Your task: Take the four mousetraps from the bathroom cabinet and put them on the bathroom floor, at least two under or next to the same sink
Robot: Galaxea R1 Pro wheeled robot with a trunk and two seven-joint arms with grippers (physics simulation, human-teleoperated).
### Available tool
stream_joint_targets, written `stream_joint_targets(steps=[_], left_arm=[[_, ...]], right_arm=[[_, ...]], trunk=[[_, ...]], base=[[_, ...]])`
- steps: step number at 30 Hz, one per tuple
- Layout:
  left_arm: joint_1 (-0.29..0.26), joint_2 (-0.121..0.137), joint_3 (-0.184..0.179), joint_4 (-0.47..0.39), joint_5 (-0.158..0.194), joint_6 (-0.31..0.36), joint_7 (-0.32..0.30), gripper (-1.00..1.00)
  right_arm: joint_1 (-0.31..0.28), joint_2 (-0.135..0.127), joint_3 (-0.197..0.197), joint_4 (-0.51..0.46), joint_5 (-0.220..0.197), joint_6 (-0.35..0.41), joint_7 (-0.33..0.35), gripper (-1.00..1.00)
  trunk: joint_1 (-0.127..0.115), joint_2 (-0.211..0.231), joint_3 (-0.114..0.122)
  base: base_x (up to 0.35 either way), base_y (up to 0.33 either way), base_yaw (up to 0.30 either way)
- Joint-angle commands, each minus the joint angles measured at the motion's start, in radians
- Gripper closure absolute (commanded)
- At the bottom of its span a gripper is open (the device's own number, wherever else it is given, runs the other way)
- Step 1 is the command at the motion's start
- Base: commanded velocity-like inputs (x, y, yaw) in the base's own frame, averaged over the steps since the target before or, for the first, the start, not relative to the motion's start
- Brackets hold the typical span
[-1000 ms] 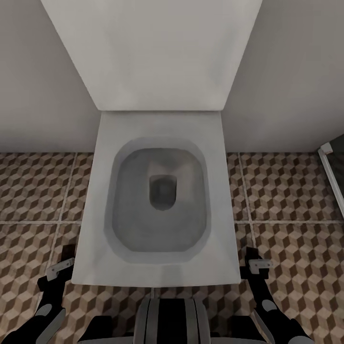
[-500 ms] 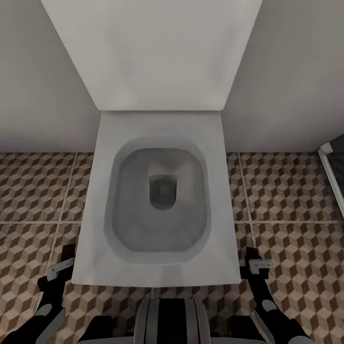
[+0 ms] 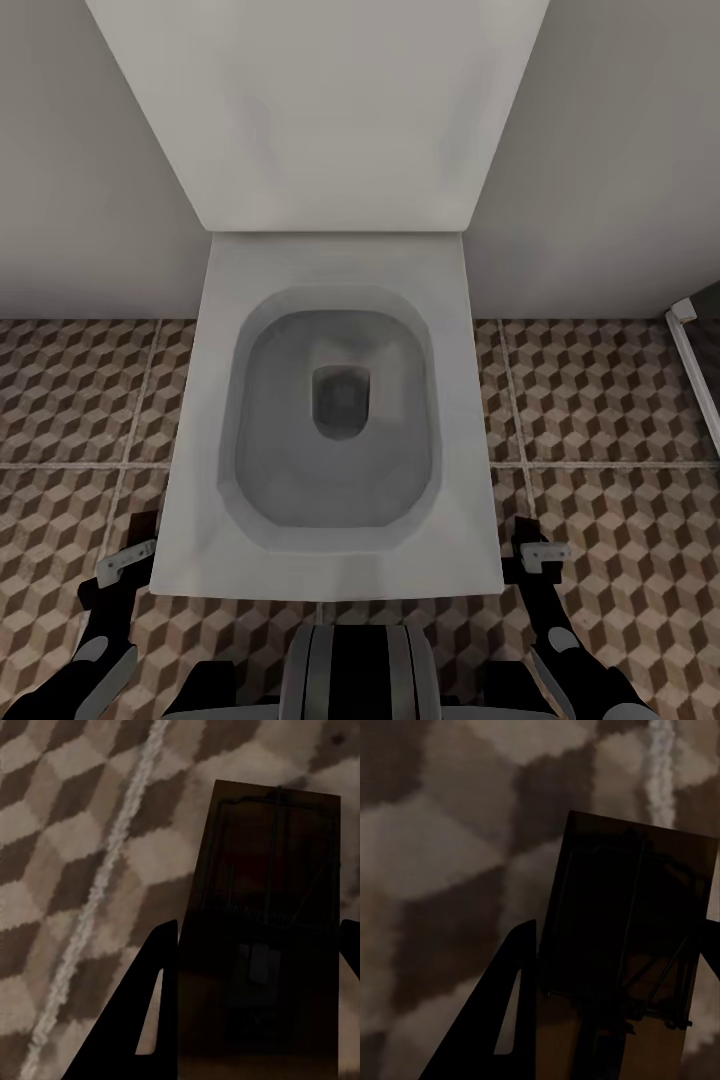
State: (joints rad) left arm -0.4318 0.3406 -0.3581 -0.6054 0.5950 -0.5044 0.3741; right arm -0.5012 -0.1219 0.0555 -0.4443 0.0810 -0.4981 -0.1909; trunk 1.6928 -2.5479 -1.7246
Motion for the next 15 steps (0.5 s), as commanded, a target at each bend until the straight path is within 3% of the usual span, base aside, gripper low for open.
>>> stream_joint_targets(steps=[1,15], left_arm=[[-0.001,0.001,-0.009,-0.001,0.003,-0.003,0.013,1.0],[-0.001,0.001,-0.009,-0.001,0.003,-0.003,0.017,1.0]], right_arm=[[0.0,-0.001,0.004,0.001,0.006,0.0,-0.007,1.0],[0.0,-0.001,0.003,0.001,0.005,0.0,-0.012,1.0]], trunk=[[0.0,0.0,0.0],[0.002,-0.001,-0.016]], base=[[0.0,0.0,0.0],[0.0,0.0,0.0]])
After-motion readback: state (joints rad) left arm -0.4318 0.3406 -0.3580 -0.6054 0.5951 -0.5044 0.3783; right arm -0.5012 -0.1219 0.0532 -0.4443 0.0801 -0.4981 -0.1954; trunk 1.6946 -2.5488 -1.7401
